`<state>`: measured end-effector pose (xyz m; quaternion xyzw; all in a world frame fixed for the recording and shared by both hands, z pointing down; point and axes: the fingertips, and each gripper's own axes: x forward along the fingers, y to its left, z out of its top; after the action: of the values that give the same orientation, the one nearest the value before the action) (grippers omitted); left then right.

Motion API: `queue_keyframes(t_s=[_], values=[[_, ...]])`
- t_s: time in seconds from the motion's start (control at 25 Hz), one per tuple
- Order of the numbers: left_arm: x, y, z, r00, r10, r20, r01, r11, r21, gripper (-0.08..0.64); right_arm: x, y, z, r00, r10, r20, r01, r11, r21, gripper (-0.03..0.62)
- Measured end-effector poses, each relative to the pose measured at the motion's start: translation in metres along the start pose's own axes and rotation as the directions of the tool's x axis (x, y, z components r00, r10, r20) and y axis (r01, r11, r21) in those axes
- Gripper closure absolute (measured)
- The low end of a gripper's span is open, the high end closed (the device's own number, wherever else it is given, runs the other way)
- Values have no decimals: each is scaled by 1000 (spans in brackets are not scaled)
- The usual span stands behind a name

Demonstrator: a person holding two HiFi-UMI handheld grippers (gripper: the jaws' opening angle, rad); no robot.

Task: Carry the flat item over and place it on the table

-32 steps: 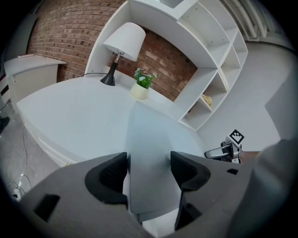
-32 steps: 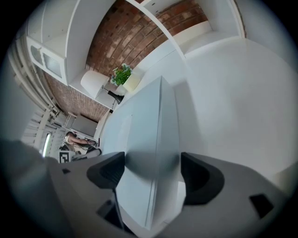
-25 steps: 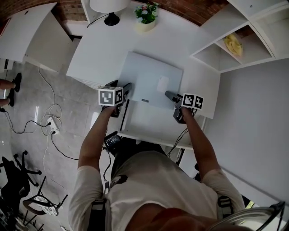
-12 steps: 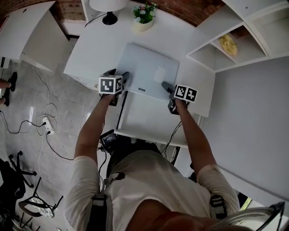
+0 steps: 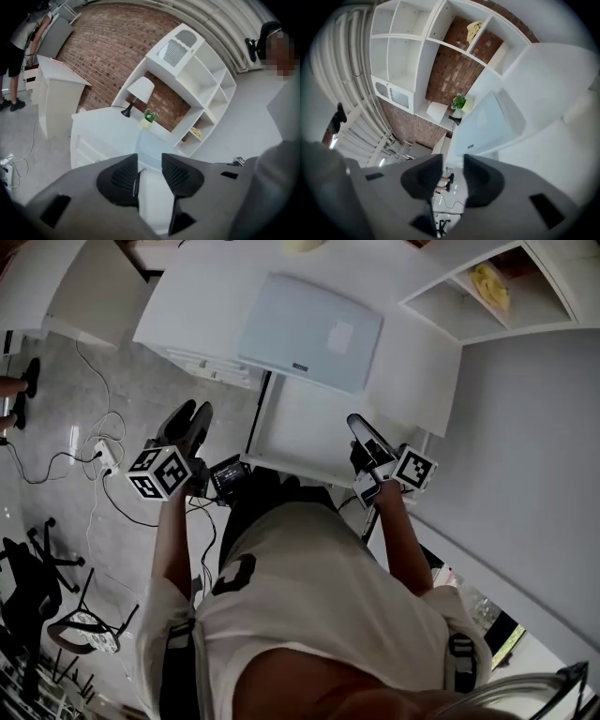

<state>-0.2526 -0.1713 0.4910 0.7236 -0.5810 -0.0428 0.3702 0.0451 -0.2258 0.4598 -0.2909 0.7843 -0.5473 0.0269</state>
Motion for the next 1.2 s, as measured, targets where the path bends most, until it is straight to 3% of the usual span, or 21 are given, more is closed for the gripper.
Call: queue_keyframes(t_s=[0.04,0.08,0.12,0.24,0.4,0.52,0.68,0.8,1.0,1.2], values=[[-13,-9,-10,1000,-11,-1,11,1000,-5,432,-5,10,-20,999,26,-25,-26,1000,3,520],[-19,-21,-18,1000,-26,-7,26,1000,0,501,-6,19,-38,997,48,-60,-48,999,-3,581],[-19,-33,-25,999,-45,-18,45,999,11,538,-7,26,-55,993,63,-101,-65,998,-18,581],[-6,-77,-34,995,-94,-44,97,992,79,540,-11,46,-89,975,73,-212,-98,989,-111,581],[-11,-130,-32,988,-151,-11,151,975,164,540,-30,85,-102,953,152,-263,-220,943,-249,581],[-29,-154,-50,985,-170,-28,172,969,176,540,-59,100,-116,940,231,-252,-287,933,-216,581],[-49,-183,-81,980,-187,-68,198,955,222,540,-92,96,-131,941,284,-182,-307,945,-115,581],[-62,-209,-106,972,-221,-83,234,948,214,540,-110,93,-142,934,316,-168,-331,941,-71,581],[-71,-258,-151,946,-294,-133,316,930,188,540,-132,95,-149,931,328,-163,-346,934,-95,581],[-84,-269,-156,952,-271,-141,299,923,242,540,-139,98,-163,920,347,-179,-367,926,-89,581]])
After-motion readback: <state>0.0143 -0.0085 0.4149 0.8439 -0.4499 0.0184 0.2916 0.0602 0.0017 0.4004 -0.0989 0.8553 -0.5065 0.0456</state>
